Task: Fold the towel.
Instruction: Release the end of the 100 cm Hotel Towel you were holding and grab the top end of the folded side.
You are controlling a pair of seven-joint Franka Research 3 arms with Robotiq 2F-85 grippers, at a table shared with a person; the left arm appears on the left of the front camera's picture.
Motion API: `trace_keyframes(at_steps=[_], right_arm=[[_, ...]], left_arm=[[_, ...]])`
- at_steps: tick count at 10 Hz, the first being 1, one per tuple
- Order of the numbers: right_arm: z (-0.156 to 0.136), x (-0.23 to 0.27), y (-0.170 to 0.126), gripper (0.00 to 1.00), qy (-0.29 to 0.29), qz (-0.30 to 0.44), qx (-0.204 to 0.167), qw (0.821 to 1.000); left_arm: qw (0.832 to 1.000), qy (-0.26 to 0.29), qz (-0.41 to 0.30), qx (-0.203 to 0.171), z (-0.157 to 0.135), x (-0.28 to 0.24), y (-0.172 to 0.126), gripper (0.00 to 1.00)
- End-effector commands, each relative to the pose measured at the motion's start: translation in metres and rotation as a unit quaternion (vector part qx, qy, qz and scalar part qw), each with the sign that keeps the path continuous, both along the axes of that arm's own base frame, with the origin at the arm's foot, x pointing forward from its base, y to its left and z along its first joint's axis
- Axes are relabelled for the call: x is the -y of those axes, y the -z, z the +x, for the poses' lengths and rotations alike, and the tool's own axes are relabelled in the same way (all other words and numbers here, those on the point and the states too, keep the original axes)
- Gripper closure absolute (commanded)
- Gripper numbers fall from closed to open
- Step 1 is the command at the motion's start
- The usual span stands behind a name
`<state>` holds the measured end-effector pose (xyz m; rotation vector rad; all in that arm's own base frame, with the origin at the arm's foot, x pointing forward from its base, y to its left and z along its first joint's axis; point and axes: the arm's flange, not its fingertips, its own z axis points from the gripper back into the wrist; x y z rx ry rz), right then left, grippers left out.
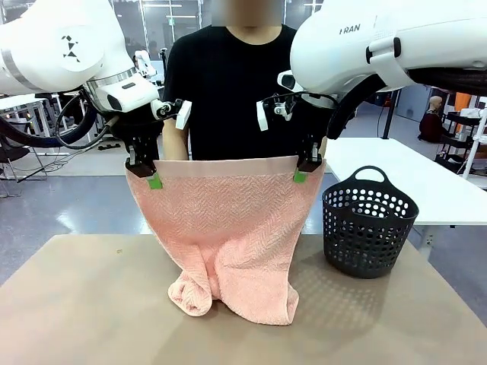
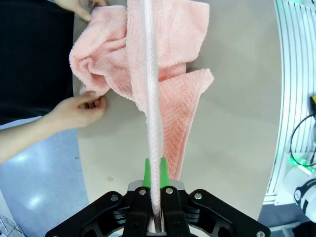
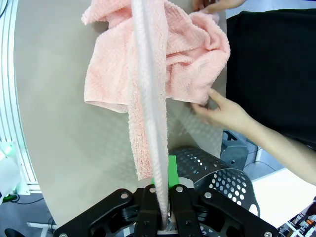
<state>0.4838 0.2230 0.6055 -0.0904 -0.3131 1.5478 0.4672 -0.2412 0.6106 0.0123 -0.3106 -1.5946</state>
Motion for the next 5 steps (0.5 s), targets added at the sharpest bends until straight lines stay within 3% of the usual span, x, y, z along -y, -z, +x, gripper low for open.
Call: trace_keyframes(at_steps=[1,5], right_arm=[[-0.0008,0.0004,0.0012,1.00,0.000,-0.001,-0.001,1.000],[-0.0008,0.0004,0.0012,1.00,0.000,-0.001,-0.001,1.000]], left_arm=[[1.000,0.000,0.000,0.000,0.0007,-0.0014,-0.0001,1.00],[1.000,0.000,0.000,0.000,0.0007,-0.0014,-0.0001,1.00]])
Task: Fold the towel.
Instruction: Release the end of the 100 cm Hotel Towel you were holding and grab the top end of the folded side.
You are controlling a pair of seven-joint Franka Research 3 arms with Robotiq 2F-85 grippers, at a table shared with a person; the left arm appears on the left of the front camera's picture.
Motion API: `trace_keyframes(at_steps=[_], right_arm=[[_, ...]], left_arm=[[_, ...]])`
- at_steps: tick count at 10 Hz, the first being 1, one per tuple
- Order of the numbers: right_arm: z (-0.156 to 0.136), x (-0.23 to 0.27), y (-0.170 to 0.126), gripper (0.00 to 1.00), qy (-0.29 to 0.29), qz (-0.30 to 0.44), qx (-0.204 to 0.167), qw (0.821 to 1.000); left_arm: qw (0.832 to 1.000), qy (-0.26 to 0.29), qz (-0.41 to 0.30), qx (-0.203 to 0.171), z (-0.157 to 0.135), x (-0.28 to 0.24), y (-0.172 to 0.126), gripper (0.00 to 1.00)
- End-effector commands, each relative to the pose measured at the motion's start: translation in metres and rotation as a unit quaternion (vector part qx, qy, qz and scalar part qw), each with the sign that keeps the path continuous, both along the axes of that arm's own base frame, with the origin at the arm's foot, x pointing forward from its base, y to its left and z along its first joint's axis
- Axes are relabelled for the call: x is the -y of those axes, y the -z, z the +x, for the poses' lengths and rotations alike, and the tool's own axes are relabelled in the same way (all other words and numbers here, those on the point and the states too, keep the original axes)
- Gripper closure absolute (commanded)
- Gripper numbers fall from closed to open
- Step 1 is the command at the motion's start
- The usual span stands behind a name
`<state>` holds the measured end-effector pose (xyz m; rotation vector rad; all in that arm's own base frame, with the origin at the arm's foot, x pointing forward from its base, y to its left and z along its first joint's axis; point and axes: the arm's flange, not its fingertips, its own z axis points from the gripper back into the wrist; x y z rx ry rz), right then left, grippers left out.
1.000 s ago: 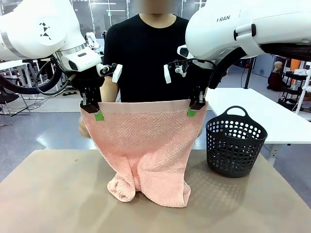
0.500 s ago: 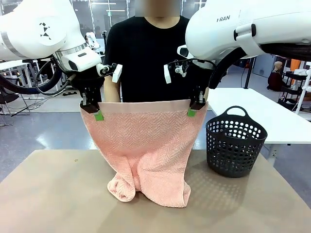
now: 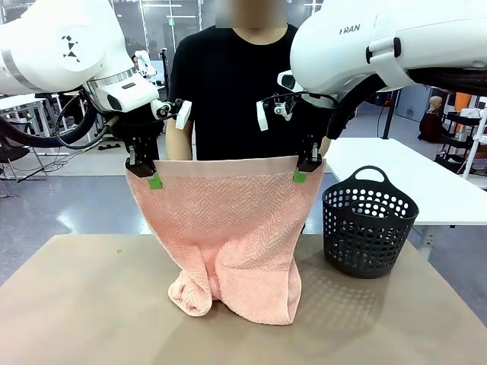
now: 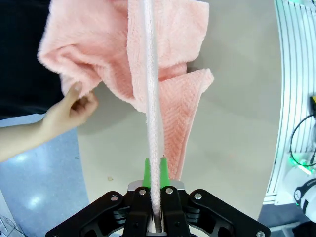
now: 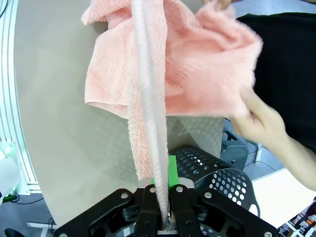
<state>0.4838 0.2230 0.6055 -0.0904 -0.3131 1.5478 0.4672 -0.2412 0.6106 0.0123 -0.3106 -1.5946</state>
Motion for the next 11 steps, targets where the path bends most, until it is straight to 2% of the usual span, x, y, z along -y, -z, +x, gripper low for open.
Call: trace_keyframes(at_steps=[1,11], right_arm=[[-0.0008,0.0004,0.0012,1.00,0.000,-0.001,-0.001,1.000],[-0.0008,0.0004,0.0012,1.00,0.000,-0.001,-0.001,1.000]], left_arm=[[1.000,0.000,0.000,0.000,0.0007,-0.0014,-0.0001,1.00],[1.000,0.000,0.000,0.000,0.0007,-0.0014,-0.0001,1.00]])
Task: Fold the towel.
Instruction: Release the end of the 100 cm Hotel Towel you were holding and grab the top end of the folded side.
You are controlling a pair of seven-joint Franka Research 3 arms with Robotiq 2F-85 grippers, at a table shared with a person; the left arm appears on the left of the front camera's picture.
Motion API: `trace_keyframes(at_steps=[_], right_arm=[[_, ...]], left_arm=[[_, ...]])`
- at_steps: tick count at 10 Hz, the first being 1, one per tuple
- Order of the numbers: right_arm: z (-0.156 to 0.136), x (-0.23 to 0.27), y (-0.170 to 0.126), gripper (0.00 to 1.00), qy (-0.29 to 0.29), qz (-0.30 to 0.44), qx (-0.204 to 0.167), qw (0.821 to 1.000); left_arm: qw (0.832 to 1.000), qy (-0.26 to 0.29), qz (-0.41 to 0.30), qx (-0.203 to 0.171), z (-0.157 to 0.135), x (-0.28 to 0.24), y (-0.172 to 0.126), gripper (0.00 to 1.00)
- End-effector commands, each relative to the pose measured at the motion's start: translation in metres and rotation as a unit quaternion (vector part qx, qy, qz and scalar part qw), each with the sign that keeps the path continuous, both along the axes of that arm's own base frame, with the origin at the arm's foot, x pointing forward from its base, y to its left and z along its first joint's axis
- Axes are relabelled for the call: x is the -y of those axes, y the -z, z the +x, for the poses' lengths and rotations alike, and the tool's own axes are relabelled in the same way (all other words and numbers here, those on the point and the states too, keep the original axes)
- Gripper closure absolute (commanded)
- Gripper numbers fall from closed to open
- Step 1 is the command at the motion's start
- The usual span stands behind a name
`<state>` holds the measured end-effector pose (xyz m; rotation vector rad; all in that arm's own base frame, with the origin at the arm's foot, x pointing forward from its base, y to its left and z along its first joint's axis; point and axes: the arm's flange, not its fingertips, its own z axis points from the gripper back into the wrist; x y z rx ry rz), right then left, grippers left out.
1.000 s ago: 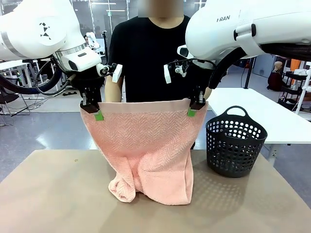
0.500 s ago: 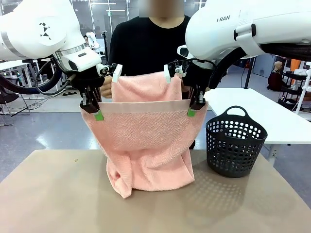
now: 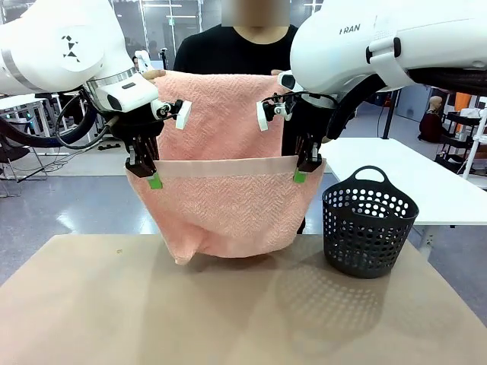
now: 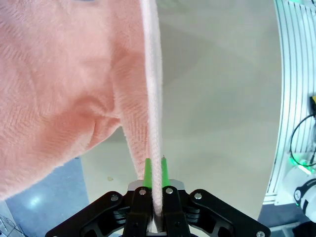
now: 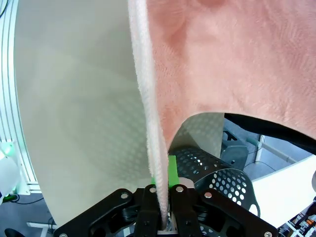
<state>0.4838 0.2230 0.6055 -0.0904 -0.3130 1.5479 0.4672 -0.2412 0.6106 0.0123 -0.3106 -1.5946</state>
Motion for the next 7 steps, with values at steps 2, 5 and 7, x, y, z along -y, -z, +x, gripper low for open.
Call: trace_keyframes(at_steps=[2,5,7], right_arm=[[-0.0008,0.0004,0.0012,1.00,0.000,-0.001,-0.001,1.000],[-0.0008,0.0004,0.0012,1.00,0.000,-0.001,-0.001,1.000],[-0.0008,0.0004,0.0012,1.00,0.000,-0.001,-0.001,1.000]], left_arm=[[1.000,0.000,0.000,0.000,0.0007,-0.0014,-0.0001,1.00],[1.000,0.000,0.000,0.000,0.0007,-0.0014,-0.0001,1.00],[1.000,0.000,0.000,0.000,0.0007,-0.0014,-0.0001,1.00]])
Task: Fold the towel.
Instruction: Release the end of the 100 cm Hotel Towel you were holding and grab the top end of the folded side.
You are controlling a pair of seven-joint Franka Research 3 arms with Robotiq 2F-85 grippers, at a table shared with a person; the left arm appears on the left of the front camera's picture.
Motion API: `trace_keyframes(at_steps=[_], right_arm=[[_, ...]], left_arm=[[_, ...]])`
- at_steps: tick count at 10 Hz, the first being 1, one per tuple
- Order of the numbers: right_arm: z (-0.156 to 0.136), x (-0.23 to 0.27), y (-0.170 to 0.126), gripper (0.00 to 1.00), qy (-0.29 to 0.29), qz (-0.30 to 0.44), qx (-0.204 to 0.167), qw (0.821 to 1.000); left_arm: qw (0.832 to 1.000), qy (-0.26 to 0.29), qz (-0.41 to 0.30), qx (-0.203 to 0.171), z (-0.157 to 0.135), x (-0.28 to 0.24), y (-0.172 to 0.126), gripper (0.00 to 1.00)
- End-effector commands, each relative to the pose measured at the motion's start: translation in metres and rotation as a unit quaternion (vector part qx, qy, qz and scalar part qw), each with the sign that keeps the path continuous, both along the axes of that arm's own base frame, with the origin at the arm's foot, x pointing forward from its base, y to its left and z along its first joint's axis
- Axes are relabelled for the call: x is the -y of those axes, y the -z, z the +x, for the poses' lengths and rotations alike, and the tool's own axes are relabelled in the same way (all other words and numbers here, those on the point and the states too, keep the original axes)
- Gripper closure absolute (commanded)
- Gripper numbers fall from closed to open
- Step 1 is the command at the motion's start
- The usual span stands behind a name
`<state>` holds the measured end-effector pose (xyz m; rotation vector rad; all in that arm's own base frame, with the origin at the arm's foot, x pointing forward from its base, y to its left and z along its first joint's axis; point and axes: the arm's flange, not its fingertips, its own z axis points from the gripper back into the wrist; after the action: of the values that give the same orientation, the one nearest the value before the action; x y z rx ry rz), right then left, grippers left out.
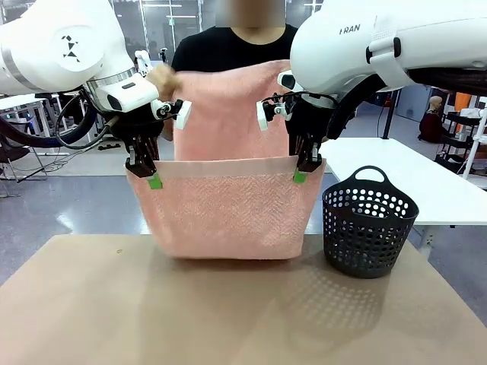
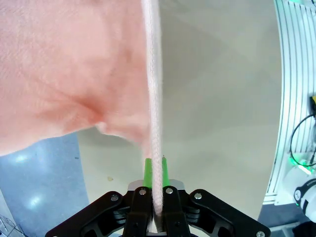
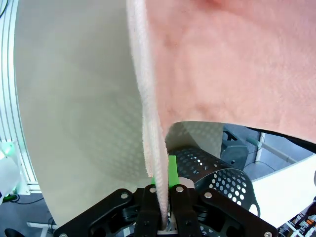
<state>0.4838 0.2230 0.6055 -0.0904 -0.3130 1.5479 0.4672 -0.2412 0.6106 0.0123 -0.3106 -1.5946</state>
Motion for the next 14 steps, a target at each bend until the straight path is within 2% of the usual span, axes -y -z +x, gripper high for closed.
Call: trace_keyframes(at_steps=[1,14], right_arm=[[-0.0008,0.0004,0.0012,1.00,0.000,-0.001,-0.001,1.000],[-0.0008,0.0004,0.0012,1.00,0.000,-0.001,-0.001,1.000]], left_arm=[[1.000,0.000,0.000,0.000,0.0007,-0.0014,-0.0002,1.00],[1.000,0.000,0.000,0.000,0.0007,-0.0014,-0.0002,1.00]])
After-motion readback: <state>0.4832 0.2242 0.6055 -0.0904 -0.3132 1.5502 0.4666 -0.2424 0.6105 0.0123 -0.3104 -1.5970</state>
